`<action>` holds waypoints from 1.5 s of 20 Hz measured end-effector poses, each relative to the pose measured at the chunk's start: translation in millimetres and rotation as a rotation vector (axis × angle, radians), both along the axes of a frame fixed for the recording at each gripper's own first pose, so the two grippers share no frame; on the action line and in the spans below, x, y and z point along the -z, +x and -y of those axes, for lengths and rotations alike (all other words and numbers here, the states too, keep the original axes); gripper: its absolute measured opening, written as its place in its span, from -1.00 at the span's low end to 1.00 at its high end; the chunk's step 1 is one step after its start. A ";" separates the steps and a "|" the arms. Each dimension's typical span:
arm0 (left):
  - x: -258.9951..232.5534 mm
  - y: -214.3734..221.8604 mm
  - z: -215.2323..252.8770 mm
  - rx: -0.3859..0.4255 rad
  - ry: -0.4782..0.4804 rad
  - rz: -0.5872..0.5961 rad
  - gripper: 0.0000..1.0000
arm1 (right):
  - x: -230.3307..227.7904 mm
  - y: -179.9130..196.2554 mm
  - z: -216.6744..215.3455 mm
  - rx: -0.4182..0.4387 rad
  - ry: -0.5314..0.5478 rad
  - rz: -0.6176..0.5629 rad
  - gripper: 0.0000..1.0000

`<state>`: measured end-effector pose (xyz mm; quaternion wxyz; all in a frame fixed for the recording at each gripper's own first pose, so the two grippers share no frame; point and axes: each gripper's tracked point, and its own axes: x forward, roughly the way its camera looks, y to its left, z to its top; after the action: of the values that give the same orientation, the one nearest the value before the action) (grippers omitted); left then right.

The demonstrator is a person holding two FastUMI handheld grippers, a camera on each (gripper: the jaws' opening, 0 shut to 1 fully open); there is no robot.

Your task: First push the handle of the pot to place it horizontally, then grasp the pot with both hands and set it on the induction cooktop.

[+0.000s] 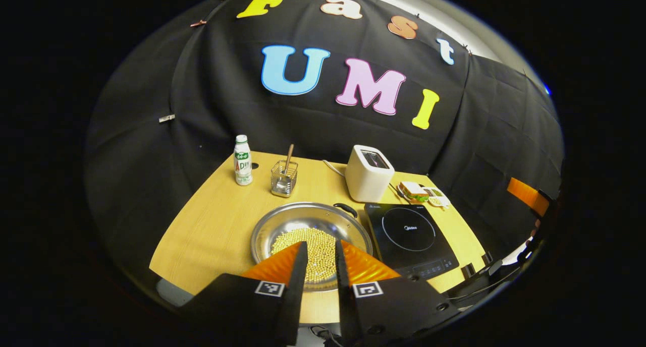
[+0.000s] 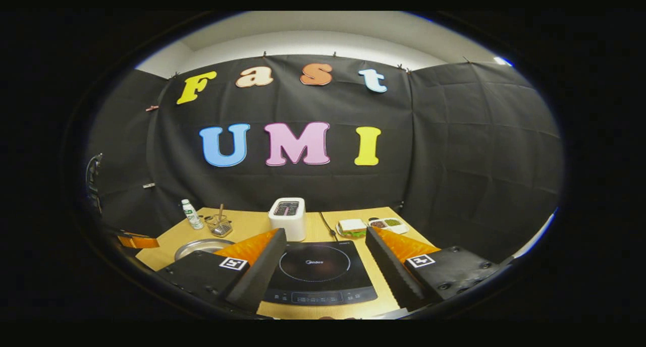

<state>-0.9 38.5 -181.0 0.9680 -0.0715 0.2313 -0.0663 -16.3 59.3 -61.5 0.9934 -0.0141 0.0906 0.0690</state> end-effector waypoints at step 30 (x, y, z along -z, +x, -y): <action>175.8 -15.3 -18.8 0.032 -0.135 -0.412 -0.91 | 52.4 4.4 -7.9 -0.020 -0.049 -0.113 0.90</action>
<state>-16.3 57.2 -356.9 0.8922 -0.1444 0.4202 -0.0810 -11.9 67.2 -113.8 0.9853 -0.0353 0.1483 0.0774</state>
